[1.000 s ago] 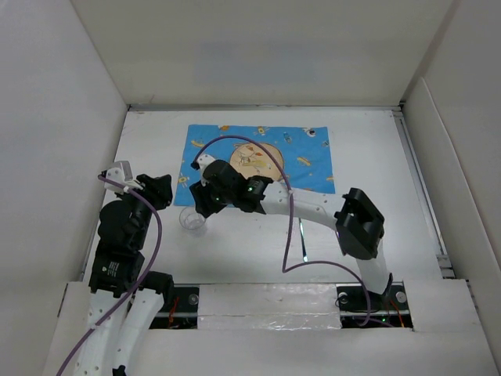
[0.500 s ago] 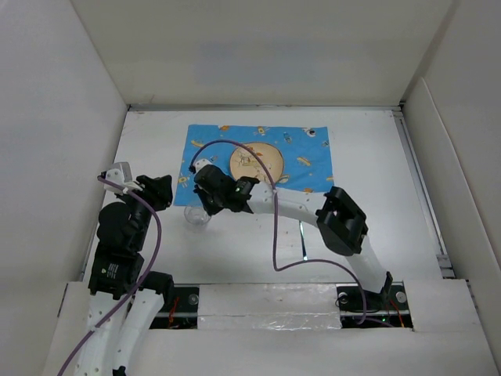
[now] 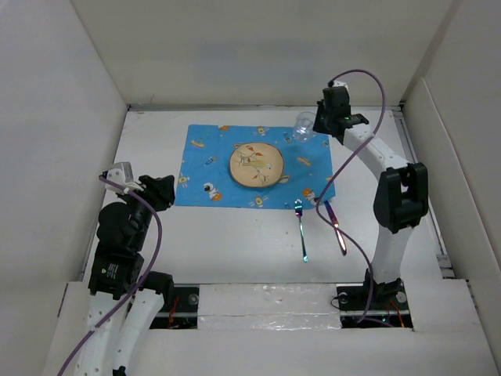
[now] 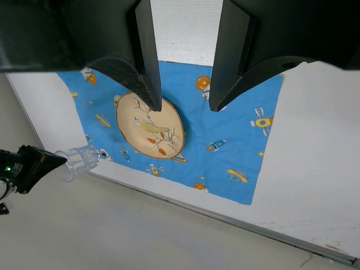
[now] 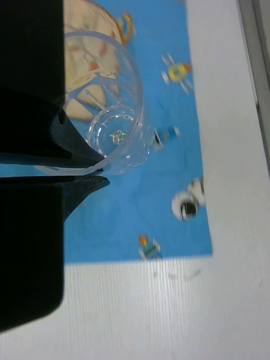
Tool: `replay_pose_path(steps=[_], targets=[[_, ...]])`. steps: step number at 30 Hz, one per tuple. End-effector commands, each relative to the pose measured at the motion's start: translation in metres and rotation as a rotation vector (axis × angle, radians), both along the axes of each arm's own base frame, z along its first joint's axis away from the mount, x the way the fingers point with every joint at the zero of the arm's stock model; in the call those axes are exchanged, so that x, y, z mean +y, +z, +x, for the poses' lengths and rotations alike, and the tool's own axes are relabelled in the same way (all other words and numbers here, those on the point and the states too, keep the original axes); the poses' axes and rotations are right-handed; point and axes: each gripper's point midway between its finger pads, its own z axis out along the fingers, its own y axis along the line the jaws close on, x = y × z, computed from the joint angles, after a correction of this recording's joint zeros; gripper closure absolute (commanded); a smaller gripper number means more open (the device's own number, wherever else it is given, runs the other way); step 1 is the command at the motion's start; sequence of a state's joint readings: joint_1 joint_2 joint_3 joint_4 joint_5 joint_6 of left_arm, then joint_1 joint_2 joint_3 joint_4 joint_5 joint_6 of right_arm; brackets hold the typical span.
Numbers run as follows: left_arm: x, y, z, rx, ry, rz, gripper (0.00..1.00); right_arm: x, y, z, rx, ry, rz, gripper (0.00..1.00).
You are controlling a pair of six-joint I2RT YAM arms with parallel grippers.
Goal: Set the dinner table for one person
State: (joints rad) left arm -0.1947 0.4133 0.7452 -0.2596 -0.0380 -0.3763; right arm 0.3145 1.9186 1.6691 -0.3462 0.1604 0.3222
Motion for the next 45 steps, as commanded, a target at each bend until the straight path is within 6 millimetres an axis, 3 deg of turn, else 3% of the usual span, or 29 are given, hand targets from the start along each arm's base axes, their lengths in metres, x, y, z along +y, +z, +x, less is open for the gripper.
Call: replay_pose_path(steps=[1,2,3,6,9,13,22,27,29,33,37,38,40,41,42,43,44,45], targets=[[-0.003,0.008,0.002,-0.034,-0.019,0.002,0.63,-0.012,-0.011,0.015,0.033,0.0,-0.013,1.0],[-0.003,0.008,0.002,-0.035,-0.02,0.002,0.63,-0.02,-0.002,0.026,0.009,-0.017,-0.012,1.0],[-0.003,0.008,0.002,-0.037,-0.02,0.002,0.63,-0.037,-0.016,0.033,0.049,-0.044,-0.022,1.0],[-0.004,0.007,0.003,-0.03,-0.02,0.004,0.63,-0.057,-0.021,0.051,0.061,-0.072,-0.021,1.0],[-0.003,0.007,0.003,-0.033,-0.019,0.005,0.63,-0.064,-0.016,0.06,0.061,-0.081,-0.03,1.0],[-0.004,0.008,0.002,-0.034,-0.023,0.005,0.63,-0.081,-0.032,0.067,0.097,-0.122,-0.065,1.0],[-0.004,0.008,0.002,-0.033,-0.023,0.004,0.63,-0.088,-0.056,0.066,0.139,-0.152,-0.101,1.0],[-0.004,0.008,0.003,-0.033,-0.025,0.004,0.63,-0.094,-0.057,0.068,0.133,-0.175,-0.122,1.0],[-0.005,0.008,0.002,-0.034,-0.029,0.003,0.63,-0.092,-0.06,0.068,0.146,-0.165,-0.121,0.94],[-0.004,0.008,0.003,-0.032,-0.025,0.002,0.63,-0.089,-0.061,0.069,0.148,-0.148,-0.112,0.65],[-0.005,0.009,0.002,-0.039,-0.029,0.002,0.63,-0.088,-0.05,0.059,0.14,-0.134,-0.069,0.5],[-0.006,0.009,0.002,-0.039,-0.032,0.002,0.63,-0.086,-0.028,0.056,0.094,-0.129,-0.05,0.46],[-0.005,0.01,0.0,-0.046,-0.032,0.001,0.63,-0.091,-0.01,0.046,0.075,-0.134,-0.033,0.43],[-0.005,0.012,-0.001,-0.052,-0.032,-0.002,0.63,-0.091,-0.027,0.028,0.121,-0.136,-0.026,0.43],[-0.005,0.013,-0.001,-0.057,-0.032,-0.001,0.63,-0.091,0.012,0.021,0.02,-0.134,0.003,0.47],[-0.005,0.015,-0.003,-0.064,-0.032,-0.004,0.63,-0.089,0.017,0.01,-0.001,-0.128,0.025,0.54],[-0.007,0.014,-0.004,-0.064,-0.041,-0.004,0.63,-0.089,-0.013,-0.012,0.031,-0.137,0.046,0.66],[-0.007,0.016,-0.005,-0.07,-0.041,-0.005,0.63,-0.085,0.017,-0.032,-0.042,-0.126,0.081,0.93]])
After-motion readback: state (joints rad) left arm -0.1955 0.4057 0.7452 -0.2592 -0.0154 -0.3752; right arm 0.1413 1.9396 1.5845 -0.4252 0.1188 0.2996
